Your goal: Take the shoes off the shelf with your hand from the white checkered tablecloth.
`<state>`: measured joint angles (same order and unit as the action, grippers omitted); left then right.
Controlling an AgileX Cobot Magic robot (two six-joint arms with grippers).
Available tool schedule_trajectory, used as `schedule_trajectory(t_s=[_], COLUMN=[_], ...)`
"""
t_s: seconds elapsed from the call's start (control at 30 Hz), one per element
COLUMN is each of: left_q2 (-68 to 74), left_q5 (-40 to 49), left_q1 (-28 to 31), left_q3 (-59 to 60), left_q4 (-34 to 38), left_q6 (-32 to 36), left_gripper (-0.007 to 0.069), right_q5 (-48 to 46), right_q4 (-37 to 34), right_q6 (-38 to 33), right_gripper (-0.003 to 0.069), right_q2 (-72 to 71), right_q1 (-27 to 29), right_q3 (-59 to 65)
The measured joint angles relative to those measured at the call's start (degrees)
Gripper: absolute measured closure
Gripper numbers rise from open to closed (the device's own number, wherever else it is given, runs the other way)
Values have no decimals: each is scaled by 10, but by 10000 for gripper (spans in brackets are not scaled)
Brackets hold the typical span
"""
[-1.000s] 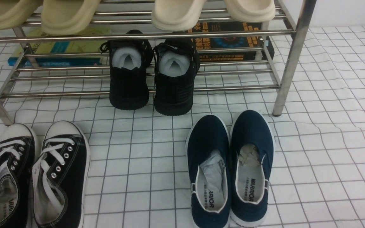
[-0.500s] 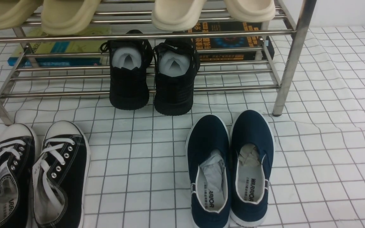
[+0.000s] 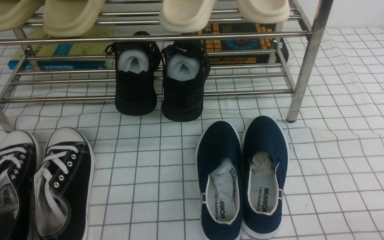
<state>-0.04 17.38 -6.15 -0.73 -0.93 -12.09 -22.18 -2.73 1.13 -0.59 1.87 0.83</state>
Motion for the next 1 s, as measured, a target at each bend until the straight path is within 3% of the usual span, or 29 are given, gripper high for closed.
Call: schedule_trajectory(t_s=[0.2,1.0], left_q2=[-6,-6], left_q5=[41,43], left_q1=[58,37], left_q3=[22,21], left_q4=[3,-4], left_q6=[21,23], left_gripper=[581,559], right_q5=[0,0], right_q4=[1,0], right_q6=[0,0], right_gripper=[420,420], right_q2=[0,0], right_q1=[0,0], right_q3=[0,0])
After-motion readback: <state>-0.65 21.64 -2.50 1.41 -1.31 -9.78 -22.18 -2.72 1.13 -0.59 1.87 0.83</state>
